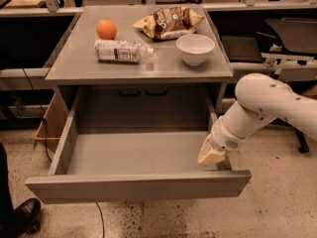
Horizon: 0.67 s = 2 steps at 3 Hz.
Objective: Open top drawer
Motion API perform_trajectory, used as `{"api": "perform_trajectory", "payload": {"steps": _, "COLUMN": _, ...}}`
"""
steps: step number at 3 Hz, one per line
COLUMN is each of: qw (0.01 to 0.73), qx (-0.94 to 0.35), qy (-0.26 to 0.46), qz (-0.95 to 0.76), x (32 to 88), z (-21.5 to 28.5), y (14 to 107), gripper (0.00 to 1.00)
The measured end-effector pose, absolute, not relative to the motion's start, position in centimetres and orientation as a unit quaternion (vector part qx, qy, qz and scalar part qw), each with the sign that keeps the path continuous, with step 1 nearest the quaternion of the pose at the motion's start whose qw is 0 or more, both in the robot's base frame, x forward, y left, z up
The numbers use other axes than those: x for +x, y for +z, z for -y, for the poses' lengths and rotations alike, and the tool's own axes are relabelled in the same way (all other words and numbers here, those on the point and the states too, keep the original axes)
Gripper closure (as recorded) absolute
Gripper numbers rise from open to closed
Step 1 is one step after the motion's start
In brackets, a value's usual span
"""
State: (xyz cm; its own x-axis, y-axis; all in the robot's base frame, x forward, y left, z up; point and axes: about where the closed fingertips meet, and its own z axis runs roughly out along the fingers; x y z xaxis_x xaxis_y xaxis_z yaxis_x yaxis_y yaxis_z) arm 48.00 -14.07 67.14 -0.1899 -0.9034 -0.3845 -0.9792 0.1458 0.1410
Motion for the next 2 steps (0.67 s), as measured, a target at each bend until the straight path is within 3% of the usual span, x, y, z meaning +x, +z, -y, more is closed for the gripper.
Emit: {"api": "perform_trajectory", "payload": {"steps": 2, "qw": 0.216, "qx": -0.589, "qy": 0.098, "qz": -0.772, "x": 52.0, "z": 19.9, "y": 74.3, "gripper": 1.0}}
